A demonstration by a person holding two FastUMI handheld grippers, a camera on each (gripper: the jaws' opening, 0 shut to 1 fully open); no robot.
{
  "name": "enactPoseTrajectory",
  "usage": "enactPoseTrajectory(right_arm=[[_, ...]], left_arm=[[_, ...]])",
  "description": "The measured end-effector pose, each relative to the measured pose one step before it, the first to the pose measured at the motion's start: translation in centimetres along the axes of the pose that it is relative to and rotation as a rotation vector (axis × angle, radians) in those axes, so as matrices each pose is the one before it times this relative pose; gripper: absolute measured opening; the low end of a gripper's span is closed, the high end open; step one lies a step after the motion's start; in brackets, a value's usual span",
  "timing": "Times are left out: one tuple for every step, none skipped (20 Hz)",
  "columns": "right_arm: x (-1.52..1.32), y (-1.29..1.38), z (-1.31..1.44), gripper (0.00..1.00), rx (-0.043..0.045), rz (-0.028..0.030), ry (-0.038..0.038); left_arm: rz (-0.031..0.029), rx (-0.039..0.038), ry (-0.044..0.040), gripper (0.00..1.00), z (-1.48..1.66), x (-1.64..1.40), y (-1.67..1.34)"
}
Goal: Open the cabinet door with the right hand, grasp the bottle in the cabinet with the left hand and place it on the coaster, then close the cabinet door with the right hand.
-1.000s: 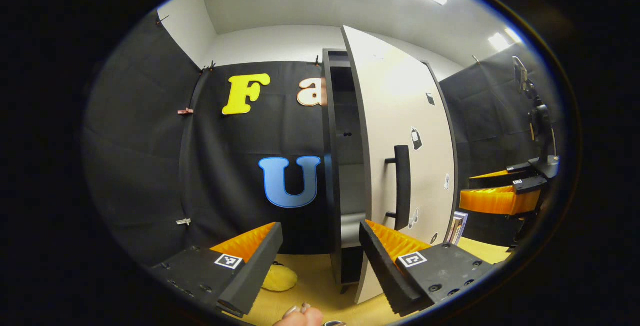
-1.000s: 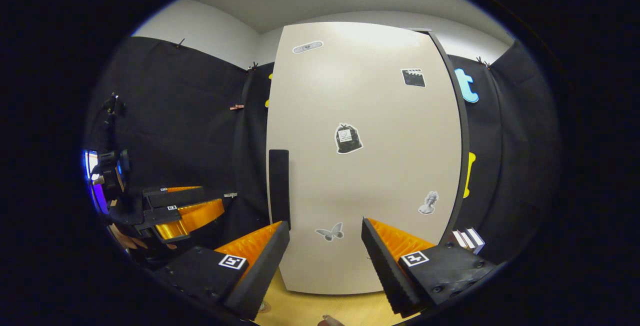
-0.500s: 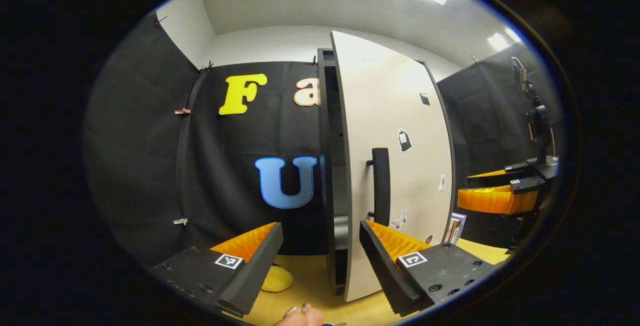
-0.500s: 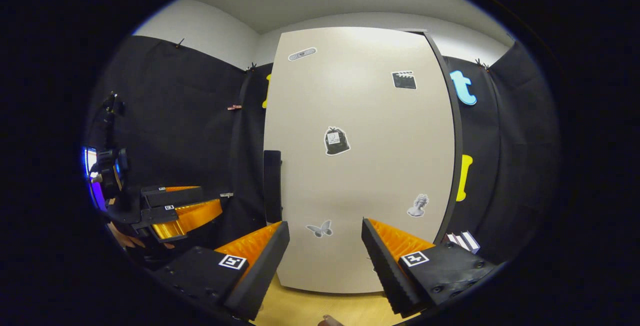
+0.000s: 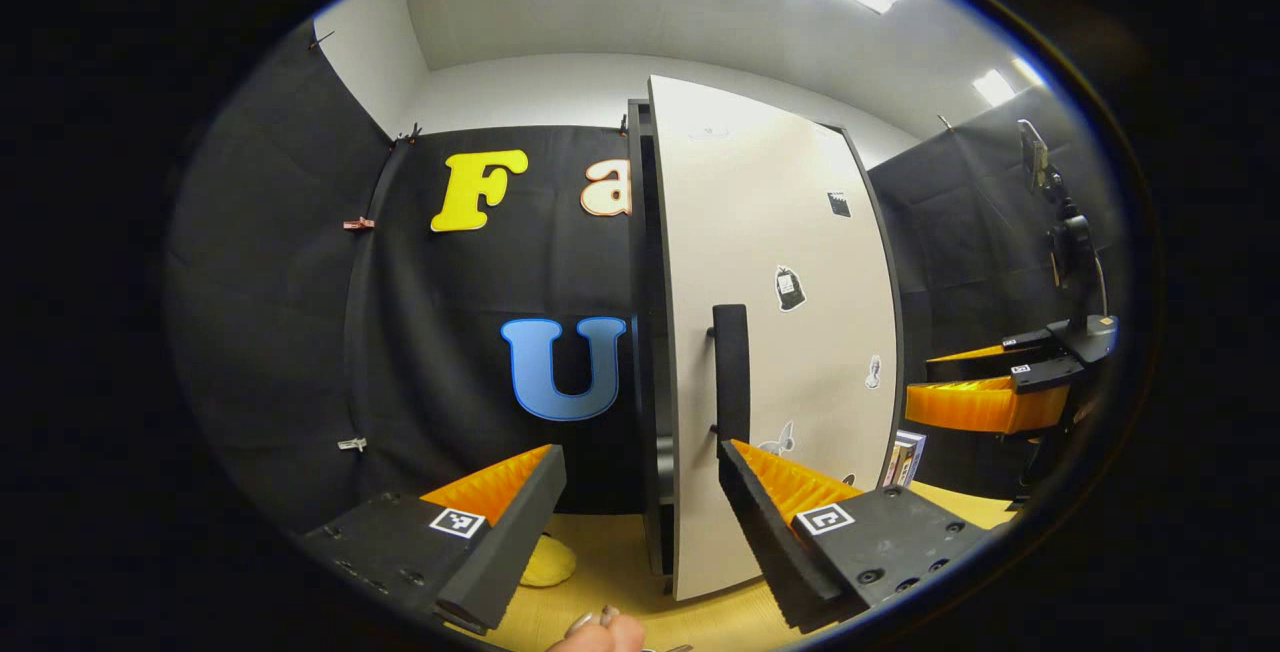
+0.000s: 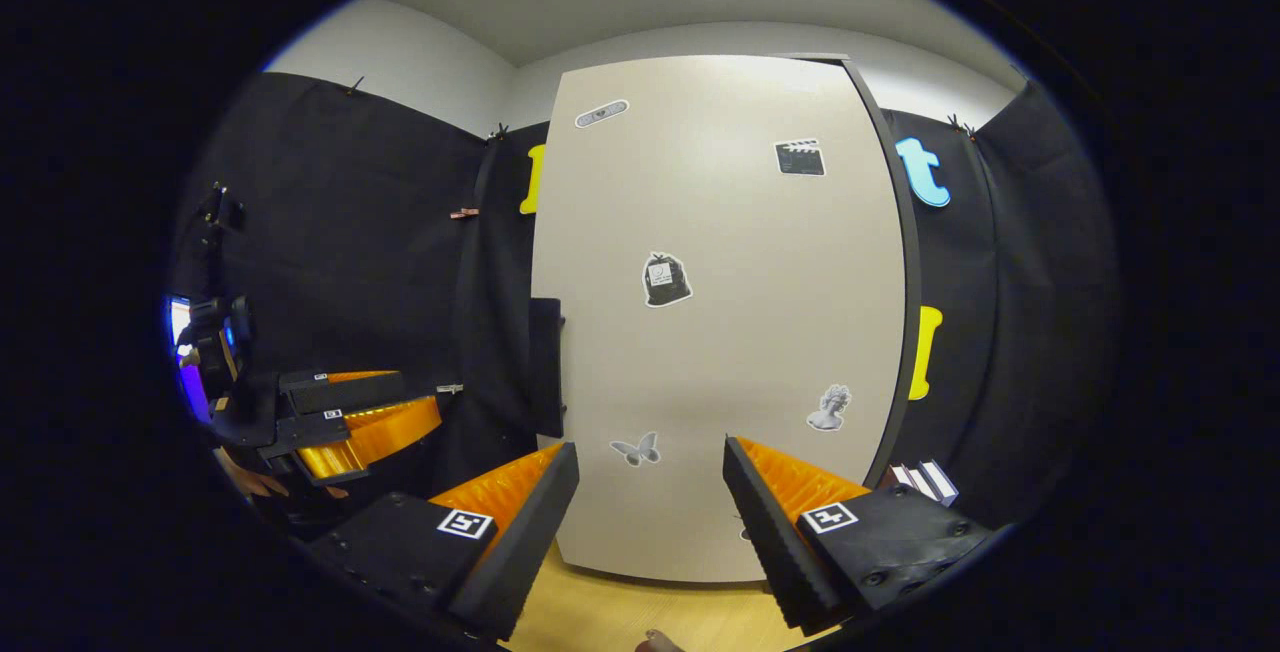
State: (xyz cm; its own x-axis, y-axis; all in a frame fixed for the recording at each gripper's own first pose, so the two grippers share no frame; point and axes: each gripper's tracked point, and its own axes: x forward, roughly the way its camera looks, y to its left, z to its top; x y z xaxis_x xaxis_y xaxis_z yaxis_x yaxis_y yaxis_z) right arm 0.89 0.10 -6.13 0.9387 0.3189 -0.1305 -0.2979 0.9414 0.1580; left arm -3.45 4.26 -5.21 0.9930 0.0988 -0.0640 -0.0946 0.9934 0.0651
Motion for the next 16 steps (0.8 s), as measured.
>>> enactPoseTrajectory(right_arm=[[0.062, -0.189, -0.061, 0.96, -0.00025, -0.00374, -0.00051], [-0.008, -0.179, 0.033, 0.96, -0.00049, -0.00677, -0.00059], [-0.054, -0.173, -0.039, 0.96, 0.00108, -0.01062, 0.00264], [-0.066, -0.228, 0.011, 0.96, 0.0037, -0.01069, 0.00055], [-0.071, -0.155, 0.248, 0.96, 0.00483, -0.01282, -0.00682], [-0.14, -0.239, 0.26, 0.96, 0.00178, -0.0146, -0.00774], [-0.024, -0.24, 0.14, 0.96, 0.00007, -0.01504, -0.00737], [-0.186, -0.274, 0.099, 0.96, 0.0004, -0.01244, -0.00297], [-0.08, -0.205, -0.07, 0.96, 0.00215, -0.01026, 0.00024], [-0.139, -0.107, -0.057, 0.96, 0.00187, -0.0079, 0.00218], [-0.148, -0.189, -0.031, 0.96, -0.00274, -0.00986, 0.00082], [-0.098, -0.259, -0.024, 0.96, -0.00902, -0.01227, 0.00014], [-0.094, -0.206, -0.053, 0.96, -0.01147, -0.01217, 0.00226], [-0.086, -0.095, -0.059, 0.96, -0.00707, -0.0083, 0.0003], [-0.11, 0.064, -0.039, 0.96, -0.00247, -0.00394, 0.00031], [-0.098, 0.015, 0.033, 0.96, -0.00097, -0.00332, -0.00197]], left_arm=[[0.00051, 0.00445, 0.00051, 0.97, 0.009, 0.043, 0.035], [-0.00105, 0.00225, -0.00167, 0.97, -0.01, 0.049, 0.084], [-0.00464, -0.00113, -0.00142, 0.97, -0.047, 0.04, -0.062], [-0.00886, -0.00597, -0.00416, 0.97, 0.038, 0.07, -0.197], [-0.01184, -0.01, -0.00363, 0.97, 0.088, 0.144, -0.166], [-0.01436, -0.01074, -0.00306, 0.97, -0.061, 0.187, -0.241], [-0.01575, -0.00868, -0.00637, 0.97, 0.094, 0.16, -0.268], [-0.01175, -0.00332, -0.00425, 0.97, 0.069, 0.157, -0.253], [-0.00713, 0.00206, -0.0002, 0.97, -0.033, 0.155, -0.073], [-0.00319, 0.00388, -0.00062, 0.97, -0.038, 0.279, -0.037], [-0.00941, 0.00337, -0.00046, 0.97, 0.034, 0.387, -0.119], [-0.00851, 0.00182, -0.00216, 0.97, -0.149, 0.083, -0.378], [-0.01024, 0.00064, -0.0035, 0.97, -0.006, 0.098, -0.242], [-0.0093, 0.00045, -0.00246, 0.97, 0.039, 0.268, -0.242], [-0.00776, 0.00111, -0.00203, 0.97, 0.077, 0.155, -0.13], [-0.00724, 0.0015, -0.0008, 0.97, -0.035, 0.128, -0.091]])
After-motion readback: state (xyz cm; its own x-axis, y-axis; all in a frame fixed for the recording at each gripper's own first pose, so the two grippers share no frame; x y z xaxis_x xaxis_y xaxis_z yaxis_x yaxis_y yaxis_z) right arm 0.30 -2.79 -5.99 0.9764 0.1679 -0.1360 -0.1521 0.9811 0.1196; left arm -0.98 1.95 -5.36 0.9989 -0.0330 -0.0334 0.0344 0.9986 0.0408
